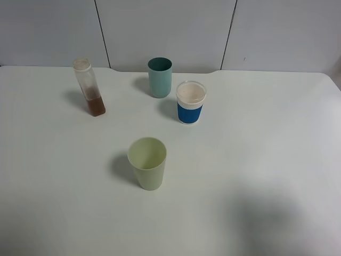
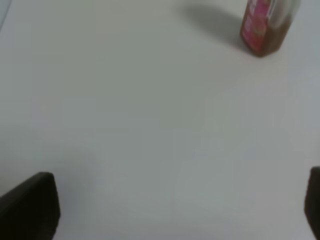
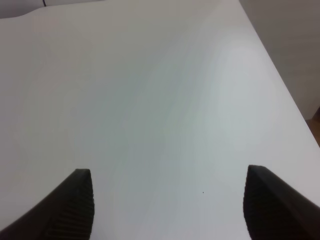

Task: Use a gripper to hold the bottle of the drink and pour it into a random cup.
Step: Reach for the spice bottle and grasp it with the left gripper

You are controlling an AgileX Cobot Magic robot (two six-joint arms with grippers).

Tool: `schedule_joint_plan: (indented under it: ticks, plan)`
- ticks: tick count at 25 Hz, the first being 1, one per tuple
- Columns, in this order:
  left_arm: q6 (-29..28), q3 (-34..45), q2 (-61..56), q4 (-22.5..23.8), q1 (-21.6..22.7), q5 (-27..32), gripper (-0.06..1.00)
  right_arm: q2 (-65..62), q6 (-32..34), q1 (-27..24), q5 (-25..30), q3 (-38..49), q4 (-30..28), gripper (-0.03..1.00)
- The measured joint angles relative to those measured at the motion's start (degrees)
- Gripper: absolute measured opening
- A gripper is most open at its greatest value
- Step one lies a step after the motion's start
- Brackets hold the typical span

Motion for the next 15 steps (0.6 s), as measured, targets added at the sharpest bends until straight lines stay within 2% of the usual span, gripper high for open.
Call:
schedule_joint_plan:
  ticks: [5,11,15]
  plan:
    - [2.4,-0.2,8.0,-3.3,0.0,-3.3,1.00,0.0,0.0,0.0,0.0,0.0,0.0,0.63]
    - [8.7,-0.2,17.5,-7.3,0.0,-3.9,1.00,0.0,0.0,0.0,0.0,0.0,0.0,0.63]
    - [10.4,-0.2,22.9,-9.6,0.0,-4.0,1.00,0.0,0.0,0.0,0.0,0.0,0.0,0.63]
